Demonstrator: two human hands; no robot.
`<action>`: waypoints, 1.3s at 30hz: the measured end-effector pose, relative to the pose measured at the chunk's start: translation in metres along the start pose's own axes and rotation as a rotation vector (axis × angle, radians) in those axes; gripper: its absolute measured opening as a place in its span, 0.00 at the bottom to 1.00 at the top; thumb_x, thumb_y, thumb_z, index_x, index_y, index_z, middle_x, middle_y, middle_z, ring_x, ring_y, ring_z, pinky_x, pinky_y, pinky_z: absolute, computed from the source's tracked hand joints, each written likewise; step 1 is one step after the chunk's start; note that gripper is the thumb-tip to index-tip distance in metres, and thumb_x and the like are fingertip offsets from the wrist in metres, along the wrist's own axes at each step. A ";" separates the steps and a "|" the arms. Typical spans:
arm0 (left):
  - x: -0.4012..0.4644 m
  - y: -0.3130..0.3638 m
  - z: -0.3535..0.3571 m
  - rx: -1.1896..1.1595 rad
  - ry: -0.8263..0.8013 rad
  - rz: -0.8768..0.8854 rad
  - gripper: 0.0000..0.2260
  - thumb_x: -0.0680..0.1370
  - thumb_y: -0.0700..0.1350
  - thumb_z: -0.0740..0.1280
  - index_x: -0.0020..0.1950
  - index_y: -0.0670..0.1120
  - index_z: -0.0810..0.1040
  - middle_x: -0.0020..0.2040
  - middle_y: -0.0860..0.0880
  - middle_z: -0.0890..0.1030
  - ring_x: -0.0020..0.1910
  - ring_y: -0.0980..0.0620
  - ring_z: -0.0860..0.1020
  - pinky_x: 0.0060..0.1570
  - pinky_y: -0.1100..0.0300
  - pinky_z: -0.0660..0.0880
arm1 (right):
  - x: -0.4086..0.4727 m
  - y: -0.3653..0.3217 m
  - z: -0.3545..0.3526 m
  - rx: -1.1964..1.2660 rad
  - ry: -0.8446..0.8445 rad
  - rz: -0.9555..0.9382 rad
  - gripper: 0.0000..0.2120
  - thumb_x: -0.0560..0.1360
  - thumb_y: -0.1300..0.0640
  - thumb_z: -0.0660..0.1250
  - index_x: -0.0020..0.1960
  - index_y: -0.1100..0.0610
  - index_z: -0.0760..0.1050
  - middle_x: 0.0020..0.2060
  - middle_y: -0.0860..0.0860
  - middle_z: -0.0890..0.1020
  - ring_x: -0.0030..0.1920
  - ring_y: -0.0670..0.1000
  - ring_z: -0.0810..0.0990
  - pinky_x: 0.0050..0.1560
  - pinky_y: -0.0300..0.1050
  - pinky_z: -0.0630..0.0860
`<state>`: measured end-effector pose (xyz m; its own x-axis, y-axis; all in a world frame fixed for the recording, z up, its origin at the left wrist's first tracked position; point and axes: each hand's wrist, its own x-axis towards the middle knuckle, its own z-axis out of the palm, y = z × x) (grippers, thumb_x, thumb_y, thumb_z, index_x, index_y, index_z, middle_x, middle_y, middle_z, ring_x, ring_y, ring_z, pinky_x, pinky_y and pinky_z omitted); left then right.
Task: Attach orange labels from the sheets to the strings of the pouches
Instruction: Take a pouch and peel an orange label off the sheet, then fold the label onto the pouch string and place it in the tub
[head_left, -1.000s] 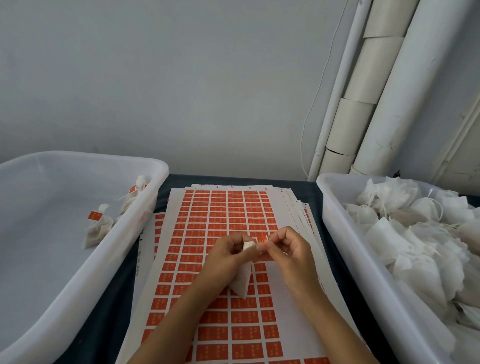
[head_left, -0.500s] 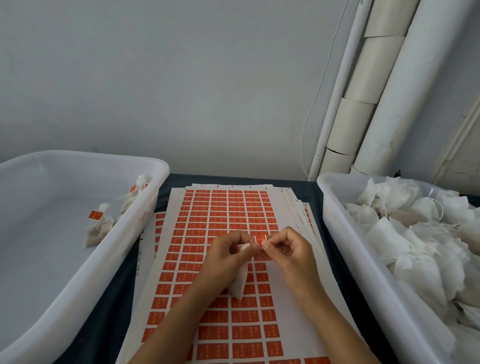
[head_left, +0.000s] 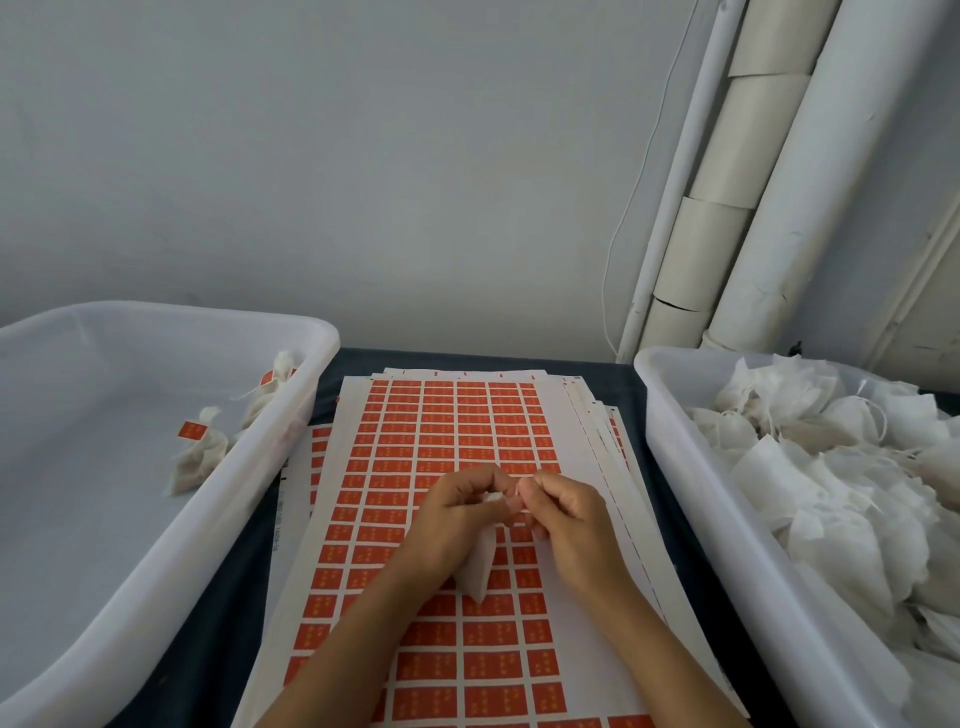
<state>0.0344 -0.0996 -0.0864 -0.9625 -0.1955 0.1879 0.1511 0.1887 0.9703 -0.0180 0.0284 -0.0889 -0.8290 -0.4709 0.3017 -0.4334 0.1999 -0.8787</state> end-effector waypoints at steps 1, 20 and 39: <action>0.000 0.000 0.000 -0.010 0.001 -0.002 0.09 0.79 0.39 0.63 0.41 0.44 0.80 0.39 0.49 0.82 0.42 0.51 0.81 0.46 0.63 0.78 | 0.000 0.000 0.000 0.027 0.002 0.019 0.14 0.79 0.55 0.58 0.38 0.56 0.75 0.30 0.46 0.77 0.32 0.44 0.76 0.38 0.30 0.73; -0.016 0.017 -0.055 0.617 -0.338 -0.171 0.13 0.73 0.54 0.71 0.55 0.61 0.71 0.50 0.62 0.76 0.49 0.58 0.76 0.43 0.70 0.73 | -0.008 -0.005 -0.001 -0.311 -0.439 0.173 0.16 0.67 0.43 0.73 0.48 0.41 0.68 0.43 0.35 0.74 0.43 0.39 0.76 0.40 0.28 0.71; 0.012 0.095 -0.127 0.684 0.799 -0.131 0.09 0.73 0.47 0.72 0.45 0.43 0.77 0.39 0.45 0.81 0.37 0.49 0.77 0.34 0.60 0.68 | 0.070 -0.111 0.098 0.566 -0.238 0.107 0.12 0.77 0.58 0.64 0.60 0.54 0.76 0.55 0.50 0.80 0.53 0.48 0.80 0.49 0.39 0.79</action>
<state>0.0661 -0.2062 0.0269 -0.4970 -0.7826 0.3749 -0.3413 0.5735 0.7447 0.0065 -0.1104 -0.0067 -0.7280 -0.6648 0.1675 -0.0437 -0.1988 -0.9791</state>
